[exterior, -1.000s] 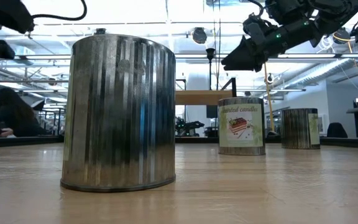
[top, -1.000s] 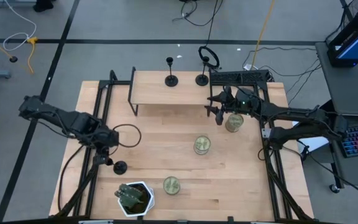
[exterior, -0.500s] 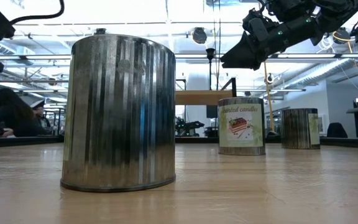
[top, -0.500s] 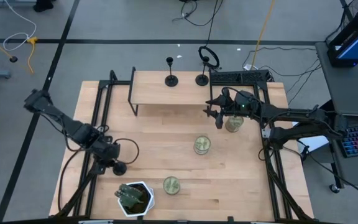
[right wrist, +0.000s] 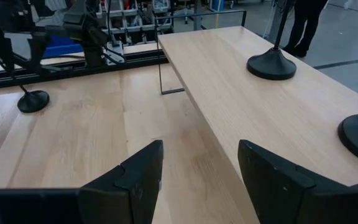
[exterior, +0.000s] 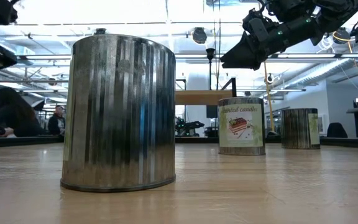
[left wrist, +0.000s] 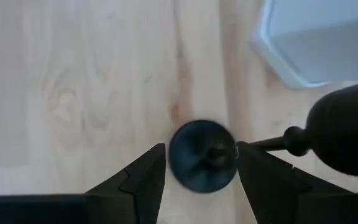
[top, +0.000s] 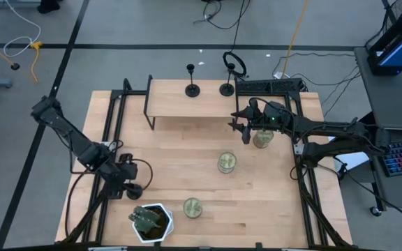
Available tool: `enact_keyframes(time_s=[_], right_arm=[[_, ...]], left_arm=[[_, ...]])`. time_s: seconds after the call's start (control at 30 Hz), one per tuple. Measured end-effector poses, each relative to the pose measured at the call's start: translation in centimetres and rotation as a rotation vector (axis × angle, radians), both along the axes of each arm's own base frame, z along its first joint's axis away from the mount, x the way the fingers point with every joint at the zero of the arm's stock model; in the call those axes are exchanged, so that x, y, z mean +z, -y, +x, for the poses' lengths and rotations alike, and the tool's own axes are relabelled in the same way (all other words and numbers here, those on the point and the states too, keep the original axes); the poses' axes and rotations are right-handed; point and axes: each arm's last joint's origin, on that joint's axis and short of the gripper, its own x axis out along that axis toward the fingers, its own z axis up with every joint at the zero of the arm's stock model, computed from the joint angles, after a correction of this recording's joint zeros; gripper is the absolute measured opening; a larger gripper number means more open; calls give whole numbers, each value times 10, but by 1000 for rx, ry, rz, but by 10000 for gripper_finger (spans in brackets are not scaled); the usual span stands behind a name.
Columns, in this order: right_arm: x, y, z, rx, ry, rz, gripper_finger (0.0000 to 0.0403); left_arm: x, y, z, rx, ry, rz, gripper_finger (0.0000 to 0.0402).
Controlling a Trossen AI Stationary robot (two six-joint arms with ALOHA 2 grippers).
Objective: Pick & Place candle stick holders
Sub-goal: Put the candle holder on the shelf
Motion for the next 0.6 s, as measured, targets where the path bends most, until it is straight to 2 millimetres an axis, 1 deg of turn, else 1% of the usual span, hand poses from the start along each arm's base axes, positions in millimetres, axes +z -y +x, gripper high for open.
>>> enact_keyframes(time_s=[0.1, 0.2, 0.3, 0.37, 0.43, 0.53, 0.6], right_arm=[[0, 0, 0, 0, 0, 0, 201], [0, 0, 0, 0, 0, 0, 201], [0, 0, 0, -1, 0, 0, 201], [0, 0, 0, 0, 0, 0, 201], [0, 0, 0, 0, 0, 0, 201], [0, 0, 0, 0, 0, 0, 201], [0, 0, 0, 1, 0, 0, 201]], left_arm=[[1, 3, 1, -10, 24, -13, 173], [2, 5, 1, -14, 37, -30, 137], [1, 6, -2, 15, 6, -42, 104], [1, 6, -2, 58, -12, -58, 89], [0, 5, -4, 112, -56, -88, 80], [-1, 6, -6, 181, -128, -135, 77], [-1, 7, -7, 196, -140, -141, 77]])
